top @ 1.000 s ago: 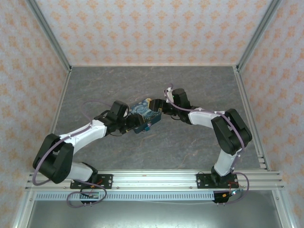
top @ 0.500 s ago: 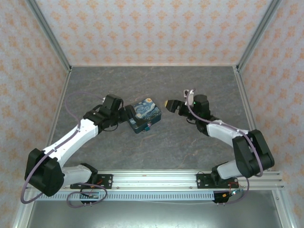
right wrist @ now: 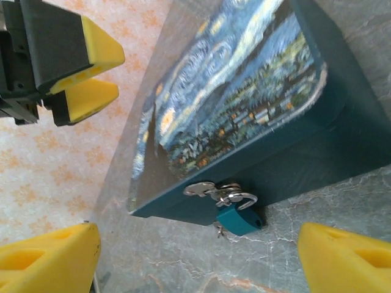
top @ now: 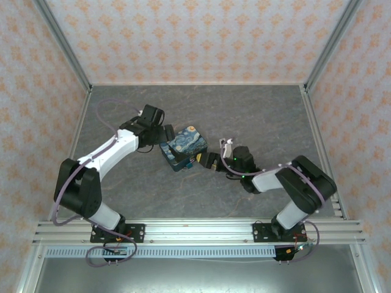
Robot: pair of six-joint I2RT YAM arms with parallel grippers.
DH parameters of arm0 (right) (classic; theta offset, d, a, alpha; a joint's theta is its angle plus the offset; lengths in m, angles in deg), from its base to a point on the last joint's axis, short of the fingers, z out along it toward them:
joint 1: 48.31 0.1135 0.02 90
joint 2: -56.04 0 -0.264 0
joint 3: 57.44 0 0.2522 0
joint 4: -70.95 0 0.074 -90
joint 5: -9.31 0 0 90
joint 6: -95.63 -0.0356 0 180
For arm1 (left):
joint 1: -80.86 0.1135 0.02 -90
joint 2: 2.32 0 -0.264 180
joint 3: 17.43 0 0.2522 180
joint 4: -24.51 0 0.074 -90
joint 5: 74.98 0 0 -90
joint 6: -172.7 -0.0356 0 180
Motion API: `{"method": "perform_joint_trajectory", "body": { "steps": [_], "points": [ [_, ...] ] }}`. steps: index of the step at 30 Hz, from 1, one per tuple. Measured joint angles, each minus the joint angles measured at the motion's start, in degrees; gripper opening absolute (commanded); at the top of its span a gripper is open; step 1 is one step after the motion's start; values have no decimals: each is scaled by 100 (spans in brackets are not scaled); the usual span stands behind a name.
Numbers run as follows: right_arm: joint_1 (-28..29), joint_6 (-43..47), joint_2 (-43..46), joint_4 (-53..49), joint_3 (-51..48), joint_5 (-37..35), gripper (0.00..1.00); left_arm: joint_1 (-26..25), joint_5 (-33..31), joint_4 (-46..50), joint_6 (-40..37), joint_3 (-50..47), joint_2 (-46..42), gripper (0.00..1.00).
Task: Unlock the padlock with the key
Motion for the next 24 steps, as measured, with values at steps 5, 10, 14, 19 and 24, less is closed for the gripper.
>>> {"method": "perform_joint_trajectory", "body": {
  "steps": [5,10,14,19,24],
  "points": [
    [175,-326,-748,693,59,-170,82,0,2,0,-223,0,214,94],
    [334,-507,-1113,1036,225,-264,82,0,2,-39,-267,-63,286,94],
    [424,-588,-1298,1259,345,-302,81,0,4,-79,-269,-216,321,94],
    [450,-649,-1550,1425,459,-321,80,0,7,-219,-269,-286,321,94],
    [487,-695,-1703,1598,542,-321,80,0,9,-299,-267,-304,332,94]
  ]
}}
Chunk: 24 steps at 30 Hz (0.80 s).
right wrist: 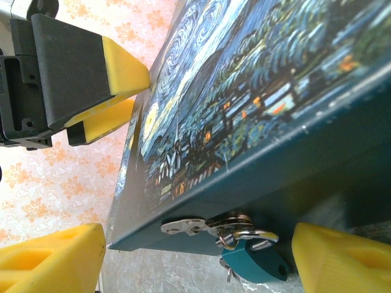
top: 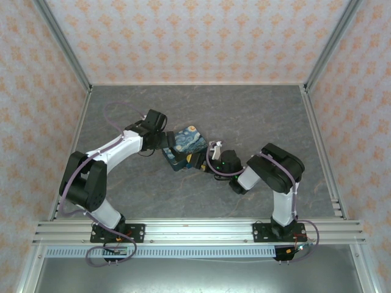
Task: Unlock the padlock with the key
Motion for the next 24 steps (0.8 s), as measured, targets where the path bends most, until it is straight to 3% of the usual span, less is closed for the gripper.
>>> {"method": "perform_joint_trajectory", "body": {
  "steps": [4,24],
  "points": [
    [7,-37,-138,188,50,7,78,2,-2,-28,2,0,17,94],
    [11,-24,-273,367,70,179,47,15,0,-157,4,0,63,94]
  ]
}}
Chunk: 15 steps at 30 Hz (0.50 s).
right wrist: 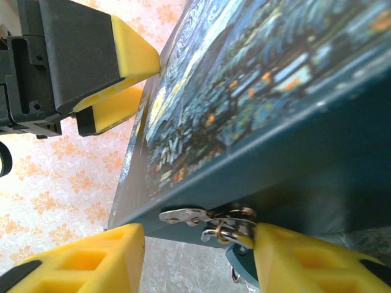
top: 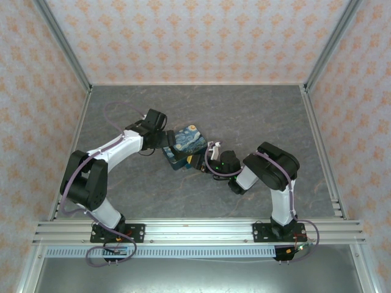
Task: Unlock the padlock with the key
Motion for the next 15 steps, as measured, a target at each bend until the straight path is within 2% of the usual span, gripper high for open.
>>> {"method": "perform_joint_trajectory", "body": {
  "steps": [6,15],
  "points": [
    [0,15,0,-76,-2,0,41,0,0,-2,2,0,0,94],
    [0,52,0,-76,-50,52,42,0,2,-24,7,0,22,94]
  ]
}}
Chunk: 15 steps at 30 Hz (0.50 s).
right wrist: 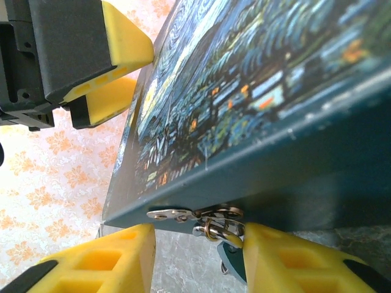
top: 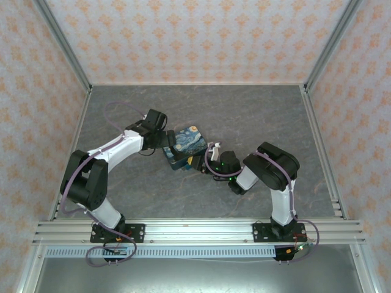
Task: Unlock the padlock with the key
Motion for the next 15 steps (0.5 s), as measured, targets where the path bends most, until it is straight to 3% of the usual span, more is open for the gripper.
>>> {"method": "perform_joint_trajectory", "body": {
  "steps": [15],
  "points": [
    [0,48,0,48,-92,33,21,0,15,-92,57,0,39,94]
  ]
}}
